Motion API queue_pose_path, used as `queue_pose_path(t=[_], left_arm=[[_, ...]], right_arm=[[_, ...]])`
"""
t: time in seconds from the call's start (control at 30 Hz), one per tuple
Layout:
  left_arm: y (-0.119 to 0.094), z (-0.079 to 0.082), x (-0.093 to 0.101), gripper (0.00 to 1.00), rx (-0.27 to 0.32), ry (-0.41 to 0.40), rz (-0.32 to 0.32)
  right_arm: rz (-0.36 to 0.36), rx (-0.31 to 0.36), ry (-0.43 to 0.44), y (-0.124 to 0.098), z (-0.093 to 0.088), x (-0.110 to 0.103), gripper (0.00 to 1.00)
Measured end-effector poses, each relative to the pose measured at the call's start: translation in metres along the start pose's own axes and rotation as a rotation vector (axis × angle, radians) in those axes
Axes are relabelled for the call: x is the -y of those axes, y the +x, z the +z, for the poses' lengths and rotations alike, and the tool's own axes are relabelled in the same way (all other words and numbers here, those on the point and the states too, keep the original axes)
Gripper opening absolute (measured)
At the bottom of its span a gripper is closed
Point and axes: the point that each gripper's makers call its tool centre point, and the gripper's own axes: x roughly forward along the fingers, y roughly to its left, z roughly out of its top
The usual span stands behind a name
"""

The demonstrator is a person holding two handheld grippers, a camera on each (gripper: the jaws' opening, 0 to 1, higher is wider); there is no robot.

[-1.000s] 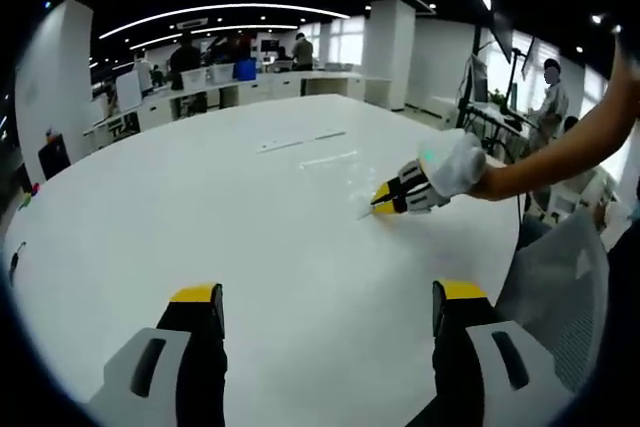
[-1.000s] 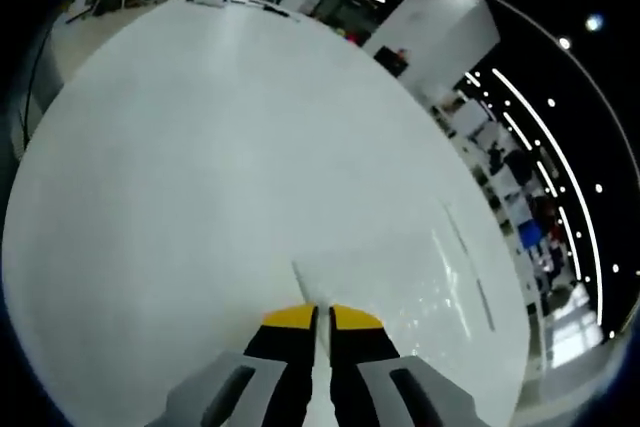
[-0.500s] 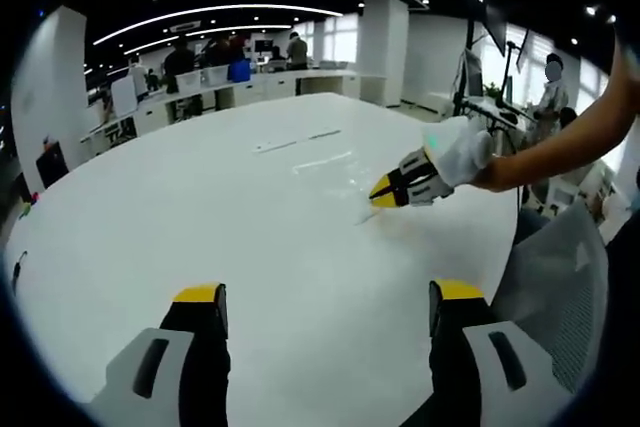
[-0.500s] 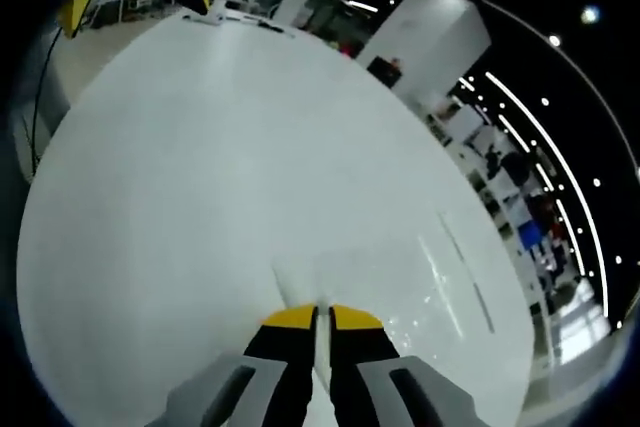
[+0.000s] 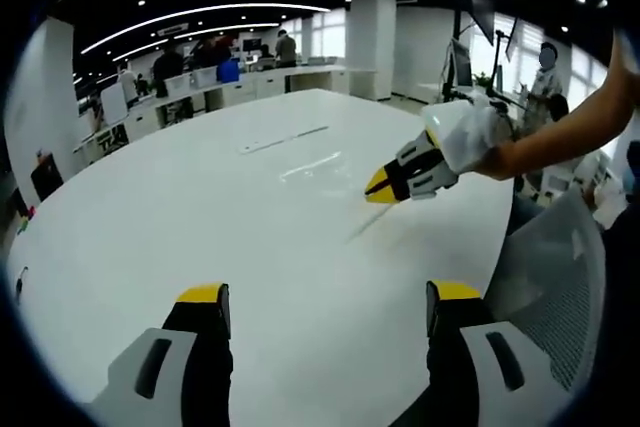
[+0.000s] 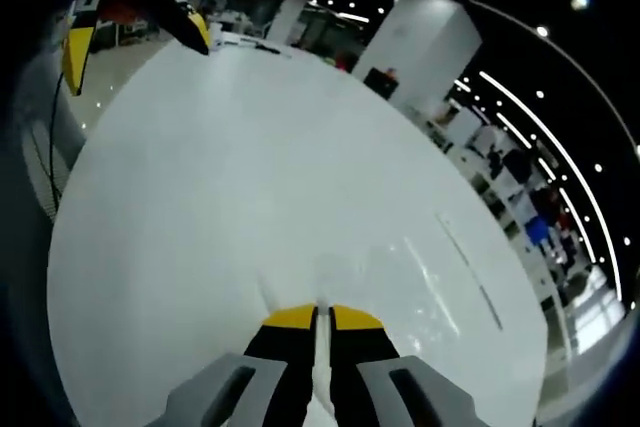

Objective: Open the resealable bag by pulling the two sides of the seal apart until the entire bag opening is separated and visibly accessible.

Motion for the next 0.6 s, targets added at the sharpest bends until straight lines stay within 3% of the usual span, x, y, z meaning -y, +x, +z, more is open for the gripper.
queue_pose_path(t=[0.6], left_arm=[[-0.008,-0.001,0.014,0.78,-0.001,0.037,-0.012]], right_arm=[[0.017,0.048,-0.006,-0.022,0.018,-0.026,0.00]])
